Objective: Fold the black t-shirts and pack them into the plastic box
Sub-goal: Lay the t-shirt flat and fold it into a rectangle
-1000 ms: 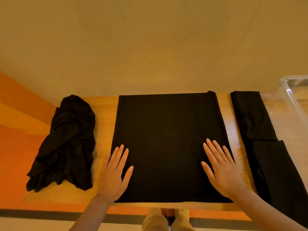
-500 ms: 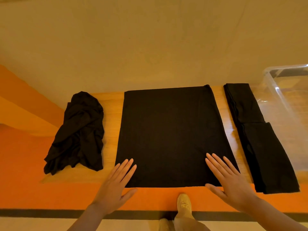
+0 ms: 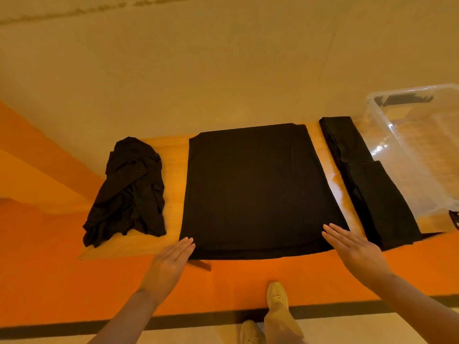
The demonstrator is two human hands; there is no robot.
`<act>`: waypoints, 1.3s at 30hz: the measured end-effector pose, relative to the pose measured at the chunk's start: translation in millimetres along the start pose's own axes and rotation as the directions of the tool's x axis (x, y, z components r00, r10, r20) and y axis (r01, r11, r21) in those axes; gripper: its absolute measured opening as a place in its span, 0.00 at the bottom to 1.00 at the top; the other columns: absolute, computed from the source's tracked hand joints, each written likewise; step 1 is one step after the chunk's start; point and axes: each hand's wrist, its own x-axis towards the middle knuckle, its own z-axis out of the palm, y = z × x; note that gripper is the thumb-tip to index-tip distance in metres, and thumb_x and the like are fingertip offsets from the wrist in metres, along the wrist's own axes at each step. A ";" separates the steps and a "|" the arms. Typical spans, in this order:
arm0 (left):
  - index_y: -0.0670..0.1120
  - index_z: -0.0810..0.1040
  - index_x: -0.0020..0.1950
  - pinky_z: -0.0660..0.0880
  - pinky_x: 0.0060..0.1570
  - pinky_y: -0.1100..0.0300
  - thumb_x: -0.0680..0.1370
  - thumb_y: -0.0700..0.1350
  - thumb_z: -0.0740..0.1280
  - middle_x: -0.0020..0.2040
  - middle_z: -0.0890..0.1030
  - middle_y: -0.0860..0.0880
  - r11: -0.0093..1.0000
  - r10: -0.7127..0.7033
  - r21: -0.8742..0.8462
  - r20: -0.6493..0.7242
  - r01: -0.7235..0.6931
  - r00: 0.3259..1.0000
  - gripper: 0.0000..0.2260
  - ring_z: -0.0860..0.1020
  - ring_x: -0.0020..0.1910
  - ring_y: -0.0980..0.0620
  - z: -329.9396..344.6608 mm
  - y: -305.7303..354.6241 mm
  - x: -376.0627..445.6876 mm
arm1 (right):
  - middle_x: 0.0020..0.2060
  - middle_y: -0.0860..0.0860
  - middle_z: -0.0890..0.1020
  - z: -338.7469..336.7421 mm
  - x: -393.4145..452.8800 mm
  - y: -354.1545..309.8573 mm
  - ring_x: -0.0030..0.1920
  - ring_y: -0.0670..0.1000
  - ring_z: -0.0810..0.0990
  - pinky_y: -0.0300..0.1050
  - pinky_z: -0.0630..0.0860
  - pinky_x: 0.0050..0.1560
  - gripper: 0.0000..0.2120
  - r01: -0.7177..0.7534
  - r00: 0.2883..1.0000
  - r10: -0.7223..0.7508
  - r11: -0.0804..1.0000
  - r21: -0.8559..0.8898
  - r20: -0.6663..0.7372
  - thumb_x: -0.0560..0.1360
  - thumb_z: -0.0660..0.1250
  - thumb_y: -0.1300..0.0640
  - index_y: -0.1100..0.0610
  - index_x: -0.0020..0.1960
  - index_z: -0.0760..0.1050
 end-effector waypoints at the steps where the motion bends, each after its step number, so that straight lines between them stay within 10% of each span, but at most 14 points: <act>1: 0.42 0.82 0.58 0.78 0.54 0.54 0.54 0.31 0.82 0.57 0.82 0.45 1.000 -0.011 -0.027 -0.005 0.011 1.000 0.33 0.81 0.56 0.49 -3.5 0.2 -1.0 | 0.57 0.56 0.82 -3.6 -0.7 -0.2 0.57 0.55 0.81 0.48 0.81 0.45 0.31 -0.002 1.000 0.002 1.000 0.012 -0.010 0.53 0.81 0.70 0.59 0.55 0.82; 14: 0.42 0.83 0.53 0.78 0.51 0.56 0.73 0.40 0.69 0.47 0.84 0.46 0.989 -0.055 -0.146 -0.173 0.029 0.983 0.09 0.83 0.47 0.49 -32.3 1.0 -16.4 | 0.43 0.54 0.82 -32.3 -15.2 11.9 0.40 0.52 0.83 0.38 0.75 0.35 0.20 -0.095 0.990 0.106 0.987 0.128 -0.089 0.58 0.81 0.69 0.61 0.48 0.81; 20: 0.43 0.81 0.56 0.77 0.54 0.58 0.83 0.55 0.51 0.50 0.83 0.48 0.966 -0.136 -0.238 -0.158 0.096 0.978 0.22 0.81 0.51 0.53 -37.9 3.3 -22.4 | 0.45 0.53 0.79 -34.2 -16.3 9.1 0.44 0.53 0.81 0.41 0.76 0.44 0.19 -0.060 0.992 0.079 0.979 0.196 -0.094 0.59 0.79 0.71 0.60 0.48 0.80; 25: 0.41 0.81 0.57 0.74 0.54 0.58 0.72 0.32 0.72 0.51 0.83 0.45 0.912 -0.301 -0.333 -0.141 0.241 0.943 0.15 0.81 0.53 0.48 -44.3 3.3 -18.5 | 0.47 0.50 0.78 -42.1 -14.2 7.7 0.48 0.48 0.78 0.30 0.72 0.47 0.16 -0.178 0.976 0.214 0.894 0.412 -0.043 0.68 0.73 0.70 0.60 0.54 0.79; 29: 0.41 0.79 0.61 0.73 0.56 0.59 0.76 0.33 0.68 0.55 0.82 0.45 0.867 -0.377 -0.403 -0.147 0.292 0.915 0.14 0.79 0.55 0.49 -44.1 -3.7 -17.8 | 0.46 0.48 0.80 -55.4 -11.6 12.2 0.46 0.46 0.80 0.28 0.71 0.56 0.18 -0.227 0.963 0.270 0.818 0.528 -0.006 0.71 0.71 0.69 0.54 0.57 0.78; 34: 0.41 0.79 0.62 0.75 0.54 0.60 0.78 0.35 0.67 0.55 0.81 0.45 0.815 -0.443 -0.463 -0.112 0.348 0.889 0.13 0.78 0.55 0.52 -47.5 -0.4 -14.8 | 0.45 0.43 0.81 -81.5 -7.9 14.8 0.50 0.41 0.79 0.30 0.74 0.53 0.13 -0.187 0.967 0.253 0.717 0.671 -0.001 0.76 0.61 0.40 0.45 0.55 0.76; 39: 0.43 0.80 0.59 0.71 0.50 0.71 0.76 0.35 0.68 0.54 0.82 0.47 0.803 -0.440 -0.482 -0.081 0.351 0.894 0.12 0.78 0.52 0.57 -54.4 -1.3 -12.9 | 0.53 0.36 0.77 -89.0 -7.9 21.1 0.51 0.41 0.79 0.29 0.75 0.51 0.10 -0.211 0.964 0.261 0.661 0.720 0.043 0.74 0.65 0.51 0.43 0.54 0.77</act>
